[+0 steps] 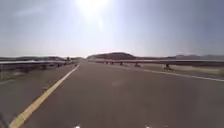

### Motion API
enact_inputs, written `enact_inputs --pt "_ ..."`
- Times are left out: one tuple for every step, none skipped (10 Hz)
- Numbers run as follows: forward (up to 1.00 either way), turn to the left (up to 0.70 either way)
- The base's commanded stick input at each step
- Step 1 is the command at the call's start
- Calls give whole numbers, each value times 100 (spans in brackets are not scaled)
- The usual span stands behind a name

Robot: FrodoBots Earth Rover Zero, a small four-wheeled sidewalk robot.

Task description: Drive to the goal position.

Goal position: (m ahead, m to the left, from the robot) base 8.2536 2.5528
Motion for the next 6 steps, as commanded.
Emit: enact_inputs --pt "70 0" --pt "70 0" --pt "70 0" --pt "70 4" --pt "70 26" --pt "70 35"
